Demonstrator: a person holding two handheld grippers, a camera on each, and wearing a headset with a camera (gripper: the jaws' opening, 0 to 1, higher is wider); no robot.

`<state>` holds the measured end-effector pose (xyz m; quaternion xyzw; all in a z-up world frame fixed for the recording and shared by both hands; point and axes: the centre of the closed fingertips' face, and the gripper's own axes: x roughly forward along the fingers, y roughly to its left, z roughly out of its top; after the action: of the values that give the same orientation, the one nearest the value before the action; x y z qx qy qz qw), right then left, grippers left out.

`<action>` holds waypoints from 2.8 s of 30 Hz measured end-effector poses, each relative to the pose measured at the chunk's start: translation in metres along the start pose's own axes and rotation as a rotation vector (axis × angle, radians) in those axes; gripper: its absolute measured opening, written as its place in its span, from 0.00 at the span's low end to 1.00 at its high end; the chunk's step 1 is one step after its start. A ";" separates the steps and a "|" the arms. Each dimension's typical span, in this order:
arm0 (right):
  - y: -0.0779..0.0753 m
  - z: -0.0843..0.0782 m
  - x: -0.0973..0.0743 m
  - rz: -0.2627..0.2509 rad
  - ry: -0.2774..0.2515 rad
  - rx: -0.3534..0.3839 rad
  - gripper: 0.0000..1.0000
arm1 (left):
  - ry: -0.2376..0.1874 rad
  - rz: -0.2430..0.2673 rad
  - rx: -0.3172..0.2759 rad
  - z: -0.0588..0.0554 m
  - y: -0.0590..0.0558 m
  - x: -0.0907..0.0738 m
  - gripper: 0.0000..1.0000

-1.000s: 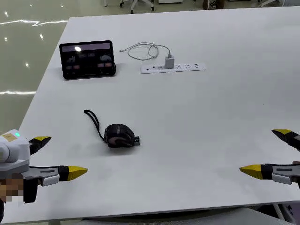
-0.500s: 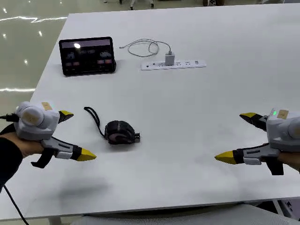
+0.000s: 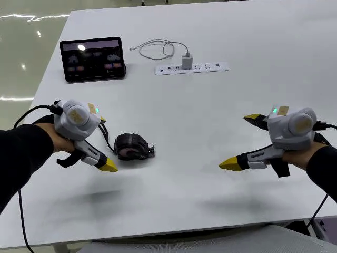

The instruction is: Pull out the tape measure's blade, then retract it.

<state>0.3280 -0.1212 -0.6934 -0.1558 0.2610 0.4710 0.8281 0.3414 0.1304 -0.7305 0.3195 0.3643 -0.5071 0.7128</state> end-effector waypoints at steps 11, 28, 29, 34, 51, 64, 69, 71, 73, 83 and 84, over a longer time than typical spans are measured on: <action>0.018 0.012 0.058 0.113 0.038 -0.088 1.00 | 0.087 -0.051 0.149 0.016 0.002 0.027 0.64; 0.057 0.029 0.132 0.313 0.116 -0.222 0.85 | 0.159 -0.109 0.302 0.009 -0.001 0.054 0.36; 0.057 0.033 0.136 0.316 0.110 -0.219 0.83 | 0.161 -0.109 0.270 0.008 0.000 0.056 0.35; 0.059 0.046 0.146 0.320 0.102 -0.228 0.72 | 0.144 -0.119 0.248 0.008 0.000 0.056 0.35; 0.079 0.026 0.183 0.351 0.201 -0.340 0.39 | 0.135 -0.092 0.246 0.008 -0.002 0.054 0.35; 0.079 0.021 0.197 0.352 0.244 -0.412 0.16 | 0.124 -0.090 0.234 0.008 -0.002 0.054 0.35; 0.084 0.027 0.199 0.380 0.218 -0.344 0.14 | 0.123 -0.089 0.231 0.008 -0.001 0.054 0.35; 0.085 0.027 0.199 0.379 0.228 -0.350 0.14 | 0.122 -0.090 0.230 0.008 -0.002 0.054 0.35; 0.084 0.025 0.199 0.382 0.234 -0.355 0.14 | 0.123 -0.091 0.231 0.008 -0.002 0.054 0.35; 0.082 0.020 0.201 0.377 0.248 -0.408 0.10 | 0.124 -0.090 0.225 0.009 -0.001 0.055 0.35; 0.079 0.019 0.201 0.377 0.253 -0.414 0.10 | 0.123 -0.088 0.217 0.009 -0.001 0.055 0.35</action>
<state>0.3496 0.0693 -0.7958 -0.3274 0.2848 0.6364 0.6377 0.3543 0.0953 -0.7720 0.4090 0.3638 -0.5538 0.6274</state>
